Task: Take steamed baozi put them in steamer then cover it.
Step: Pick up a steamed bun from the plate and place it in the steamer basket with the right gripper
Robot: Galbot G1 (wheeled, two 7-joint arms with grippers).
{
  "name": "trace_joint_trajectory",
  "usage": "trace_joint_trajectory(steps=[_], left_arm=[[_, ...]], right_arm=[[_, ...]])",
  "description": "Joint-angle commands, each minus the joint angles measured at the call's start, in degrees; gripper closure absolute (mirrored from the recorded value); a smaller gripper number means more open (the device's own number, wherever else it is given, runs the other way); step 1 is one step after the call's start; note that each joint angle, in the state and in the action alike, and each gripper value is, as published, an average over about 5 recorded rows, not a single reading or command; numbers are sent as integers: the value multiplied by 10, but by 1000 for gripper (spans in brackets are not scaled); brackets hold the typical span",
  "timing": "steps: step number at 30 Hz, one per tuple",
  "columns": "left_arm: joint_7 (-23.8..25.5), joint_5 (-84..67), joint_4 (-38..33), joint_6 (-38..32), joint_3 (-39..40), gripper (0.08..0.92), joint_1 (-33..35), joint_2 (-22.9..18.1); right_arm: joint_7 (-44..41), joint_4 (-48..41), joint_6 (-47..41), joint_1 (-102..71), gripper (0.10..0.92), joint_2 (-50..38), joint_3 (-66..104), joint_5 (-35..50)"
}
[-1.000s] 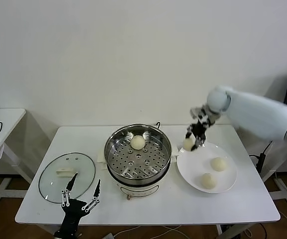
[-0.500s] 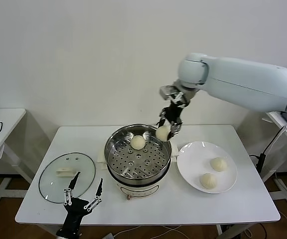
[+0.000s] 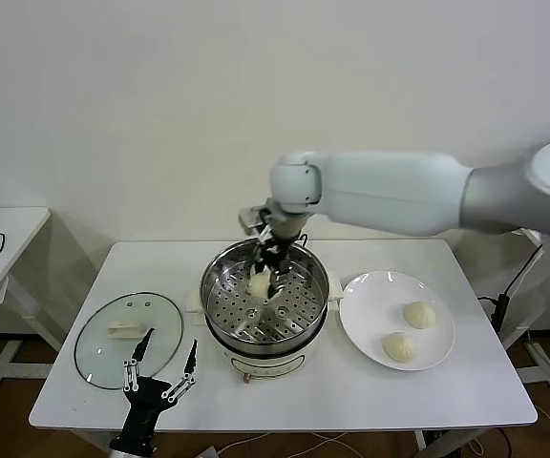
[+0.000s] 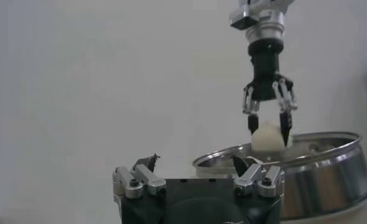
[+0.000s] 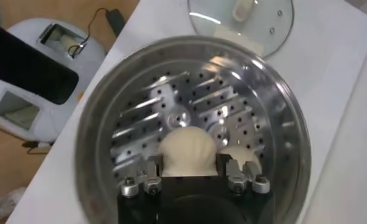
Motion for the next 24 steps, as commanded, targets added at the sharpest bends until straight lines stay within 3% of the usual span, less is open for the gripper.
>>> trace_joint_trajectory(steps=[1, 15, 24], left_arm=[[0, -8, 1, -3, 2, 177, 1, 0], [-2, -8, 7, -4, 6, 177, -4, 2], [-2, -8, 8, -5, 5, 177, -3, 3]], right_arm=[[44, -43, -16, -41, 426, 60, -7, 7], [49, -60, -18, -49, 405, 82, -14, 6], [44, -35, -17, -39, 229, 55, -7, -4]])
